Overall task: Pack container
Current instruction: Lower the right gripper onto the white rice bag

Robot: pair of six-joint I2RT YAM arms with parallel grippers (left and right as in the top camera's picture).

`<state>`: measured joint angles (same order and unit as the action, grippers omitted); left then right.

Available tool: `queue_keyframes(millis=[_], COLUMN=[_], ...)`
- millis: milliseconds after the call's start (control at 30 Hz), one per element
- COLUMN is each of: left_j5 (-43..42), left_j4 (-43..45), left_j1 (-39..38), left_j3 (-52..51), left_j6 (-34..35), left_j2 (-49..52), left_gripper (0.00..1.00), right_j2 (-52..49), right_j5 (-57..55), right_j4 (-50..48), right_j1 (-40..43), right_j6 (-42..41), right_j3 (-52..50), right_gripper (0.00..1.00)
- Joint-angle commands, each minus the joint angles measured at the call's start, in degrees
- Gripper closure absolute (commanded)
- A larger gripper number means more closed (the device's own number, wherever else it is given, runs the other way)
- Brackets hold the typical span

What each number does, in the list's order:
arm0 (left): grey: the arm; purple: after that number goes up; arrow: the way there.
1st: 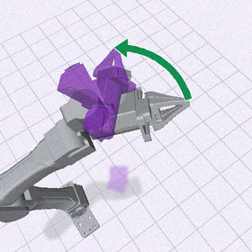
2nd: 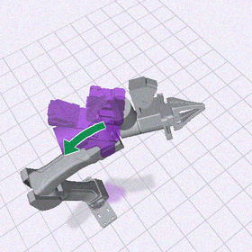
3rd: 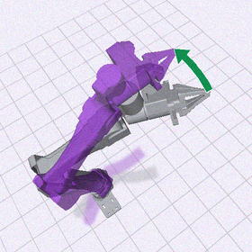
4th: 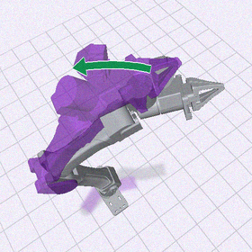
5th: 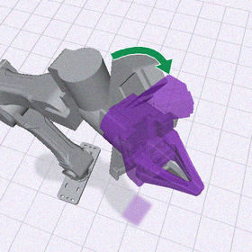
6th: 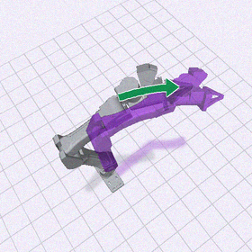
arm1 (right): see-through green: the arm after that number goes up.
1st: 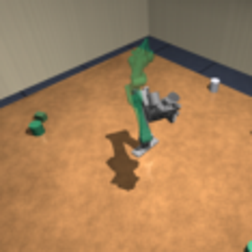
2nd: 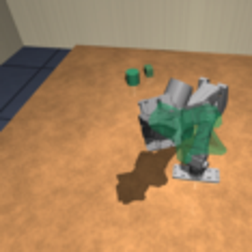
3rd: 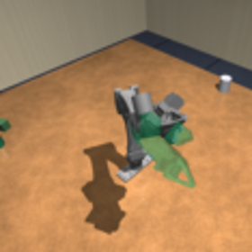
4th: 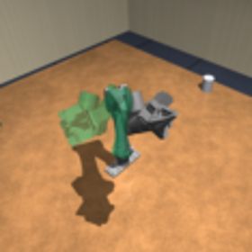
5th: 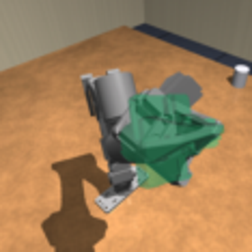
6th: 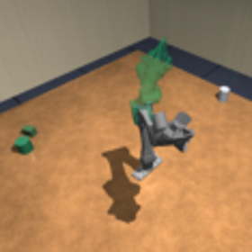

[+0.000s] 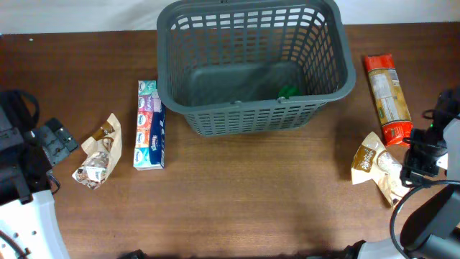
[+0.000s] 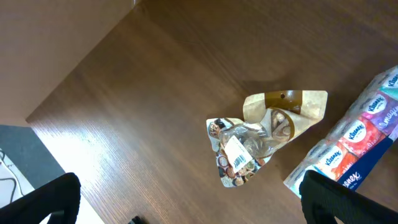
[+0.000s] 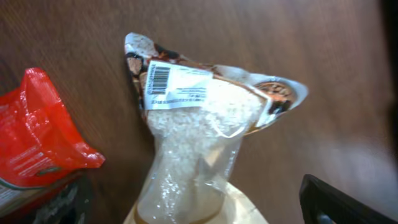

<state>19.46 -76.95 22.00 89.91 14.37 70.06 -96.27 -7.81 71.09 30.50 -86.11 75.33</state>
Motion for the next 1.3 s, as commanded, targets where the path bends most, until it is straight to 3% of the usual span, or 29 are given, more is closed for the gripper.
queue_keyframes(millis=[0, 500, 867, 1267], left_j5=[-0.2, -0.2, -0.2, -0.2], left_j4=[0.1, 0.1, 0.1, 0.1], left_j1=[0.3, 0.3, 0.3, 0.3], left_j3=[0.9, 0.9, 0.9, 0.9], left_j6=[-0.1, -0.1, -0.1, -0.1], left_j2=[-0.7, -0.7, -0.7, -0.7], left_gripper=[0.01, 0.01, 0.01, 0.01], right_j2=[-0.8, -1.6, -10.7, -14.4], right_j5=[1.7, 2.8, 6.4, 5.3], right_j4=[-2.9, -7.0, -7.0, -10.6], right_j1=[0.1, 0.1, 0.1, 0.1], right_j6=[0.8, -2.8, -6.3, -3.0], right_j3=[-3.0, -4.7, -4.7, -4.7], right_gripper=[0.01, 0.01, 0.01, 0.01])
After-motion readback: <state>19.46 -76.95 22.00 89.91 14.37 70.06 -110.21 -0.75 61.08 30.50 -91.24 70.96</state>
